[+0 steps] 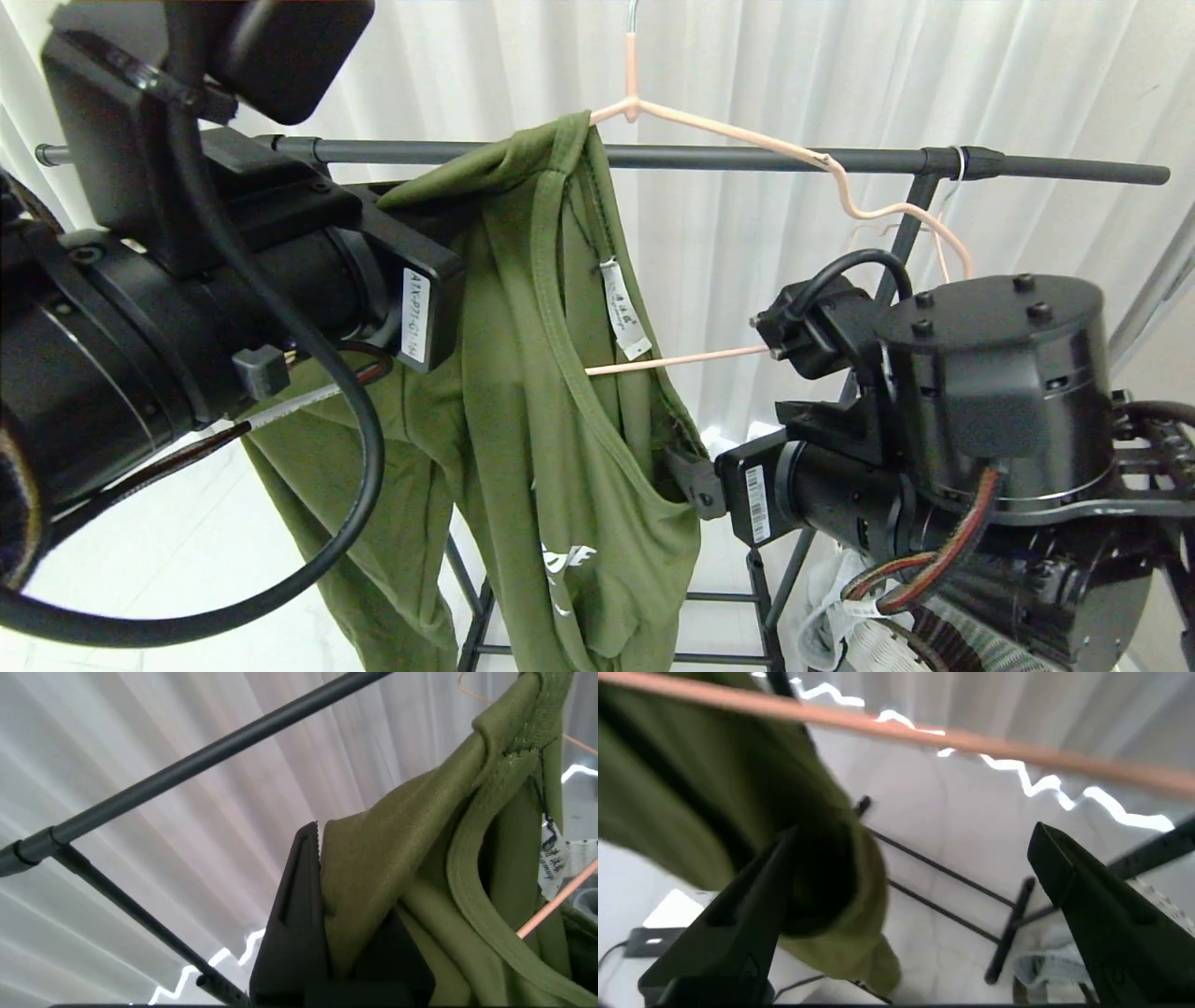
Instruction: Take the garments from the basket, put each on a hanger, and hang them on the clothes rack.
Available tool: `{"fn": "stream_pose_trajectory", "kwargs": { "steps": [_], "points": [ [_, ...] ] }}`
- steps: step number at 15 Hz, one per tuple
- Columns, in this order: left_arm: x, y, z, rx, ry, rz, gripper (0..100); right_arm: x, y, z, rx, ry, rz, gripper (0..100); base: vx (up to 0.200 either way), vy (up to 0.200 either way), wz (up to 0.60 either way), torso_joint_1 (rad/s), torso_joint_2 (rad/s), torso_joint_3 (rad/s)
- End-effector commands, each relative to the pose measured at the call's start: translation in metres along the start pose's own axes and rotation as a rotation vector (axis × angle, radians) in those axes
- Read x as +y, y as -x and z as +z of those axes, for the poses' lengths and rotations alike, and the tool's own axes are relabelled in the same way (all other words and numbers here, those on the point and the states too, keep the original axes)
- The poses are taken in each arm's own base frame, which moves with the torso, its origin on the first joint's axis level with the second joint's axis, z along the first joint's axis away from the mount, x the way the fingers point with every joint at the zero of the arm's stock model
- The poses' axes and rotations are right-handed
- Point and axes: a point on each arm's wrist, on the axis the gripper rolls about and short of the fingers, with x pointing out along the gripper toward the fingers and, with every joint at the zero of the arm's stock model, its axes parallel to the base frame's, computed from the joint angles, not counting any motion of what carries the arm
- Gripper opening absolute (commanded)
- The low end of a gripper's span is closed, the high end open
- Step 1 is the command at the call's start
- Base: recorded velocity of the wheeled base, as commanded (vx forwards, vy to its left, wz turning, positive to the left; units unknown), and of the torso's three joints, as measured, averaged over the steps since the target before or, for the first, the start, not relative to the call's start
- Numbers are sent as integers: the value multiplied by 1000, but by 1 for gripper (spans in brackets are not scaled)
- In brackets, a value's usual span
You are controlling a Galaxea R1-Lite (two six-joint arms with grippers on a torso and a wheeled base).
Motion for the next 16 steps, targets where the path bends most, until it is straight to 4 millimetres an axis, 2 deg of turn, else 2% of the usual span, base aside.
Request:
{"fn": "stream_pose_trajectory", "kwargs": {
  "steps": [1,3,7,10,16],
  "points": [
    [1,1,2,-7,4,4,0,-6,-7,-15,42,23,-55,100,0,0,0,0,0,0],
    [1,1,0,0,2,5,0,-21,-11,-21,53,22,-140,100,0,0,0,0,0,0],
    [5,-2,-13,49,-30,33,0,-72,-3,-2,-3,-35,-308,100,0,0,0,0,0,0],
    [9,-2,-28,102,-121,54,0,-100,5,11,-37,-30,-377,100,0,0,0,0,0,0],
    [8,5,-63,214,-250,49,0,-112,25,22,-89,-31,-373,100,0,0,0,0,0,0]
  ]
}}
